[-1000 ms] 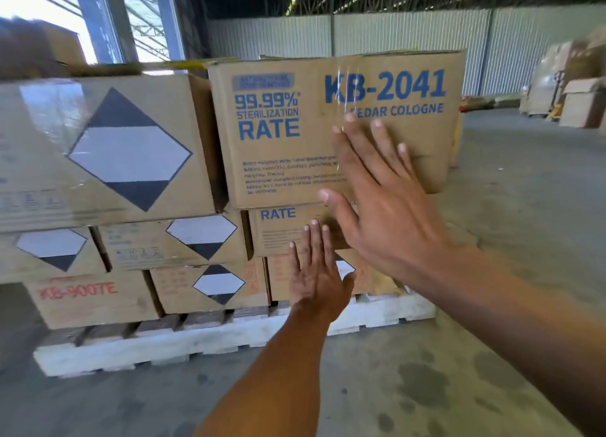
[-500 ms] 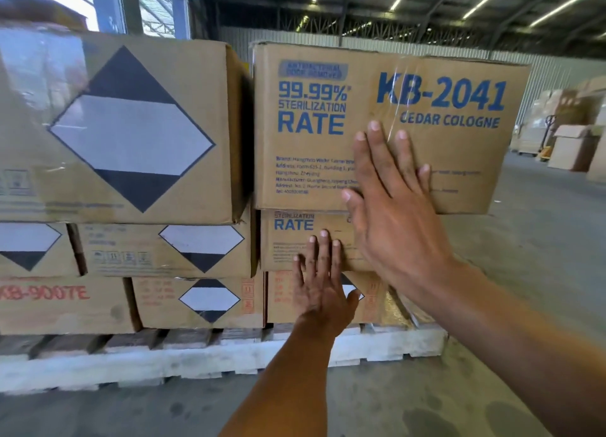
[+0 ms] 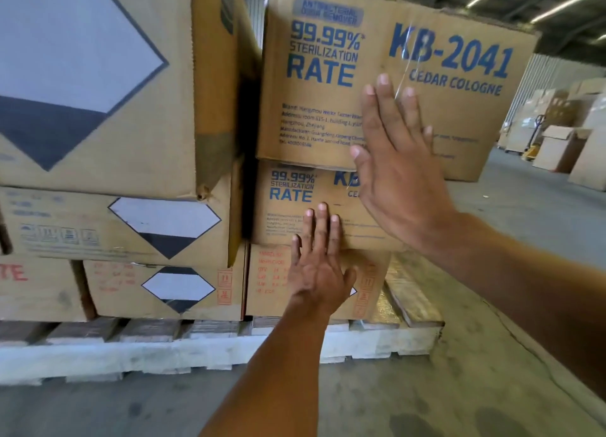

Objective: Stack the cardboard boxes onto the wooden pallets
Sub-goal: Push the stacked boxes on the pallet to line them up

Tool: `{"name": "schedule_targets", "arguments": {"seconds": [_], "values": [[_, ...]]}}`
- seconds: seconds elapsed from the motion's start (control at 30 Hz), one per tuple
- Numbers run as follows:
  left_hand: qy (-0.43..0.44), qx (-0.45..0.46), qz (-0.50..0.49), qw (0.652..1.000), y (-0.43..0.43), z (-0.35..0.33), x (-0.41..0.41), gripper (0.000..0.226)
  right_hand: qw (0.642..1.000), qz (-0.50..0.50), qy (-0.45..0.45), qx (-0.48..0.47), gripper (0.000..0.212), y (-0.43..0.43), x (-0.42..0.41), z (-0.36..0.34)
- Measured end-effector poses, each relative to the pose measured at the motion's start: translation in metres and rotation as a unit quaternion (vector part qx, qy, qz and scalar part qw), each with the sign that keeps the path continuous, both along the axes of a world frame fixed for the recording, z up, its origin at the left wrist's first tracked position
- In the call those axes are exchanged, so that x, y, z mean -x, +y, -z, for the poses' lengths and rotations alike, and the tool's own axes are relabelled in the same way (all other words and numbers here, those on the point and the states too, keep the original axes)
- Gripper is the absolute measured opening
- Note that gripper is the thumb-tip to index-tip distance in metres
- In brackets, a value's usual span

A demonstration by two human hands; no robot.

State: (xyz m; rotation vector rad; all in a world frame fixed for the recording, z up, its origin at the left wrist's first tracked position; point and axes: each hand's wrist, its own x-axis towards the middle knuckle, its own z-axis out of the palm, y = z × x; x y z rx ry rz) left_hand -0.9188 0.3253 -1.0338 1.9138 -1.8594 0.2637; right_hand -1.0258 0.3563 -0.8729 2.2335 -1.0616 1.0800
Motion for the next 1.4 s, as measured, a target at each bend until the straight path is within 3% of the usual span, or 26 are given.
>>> {"name": "schedule_targets", "arguments": {"seconds": [0.13,0.37,1.2,1.4], "values": [[-0.002,0.017,0.004,1.000,-0.018,0.006,-0.004,0.092,1.000,-0.008,-0.005,-0.006,0.062,-0.021,-0.007,0.000],[-0.001,0.124,-0.007,0.992,-0.048,0.028,-0.016,0.093,1.000,-0.006,-0.012,-0.016,0.063,-0.051,-0.032,-0.001],[-0.052,0.151,-0.031,0.987,-0.066,0.032,-0.027,0.090,0.998,-0.005,0.004,-0.059,0.062,-0.120,-0.065,-0.005],[-0.058,0.150,-0.033,0.986,-0.070,0.033,-0.027,0.091,0.998,0.001,0.006,-0.055,0.071,-0.127,-0.068,-0.004]]}}
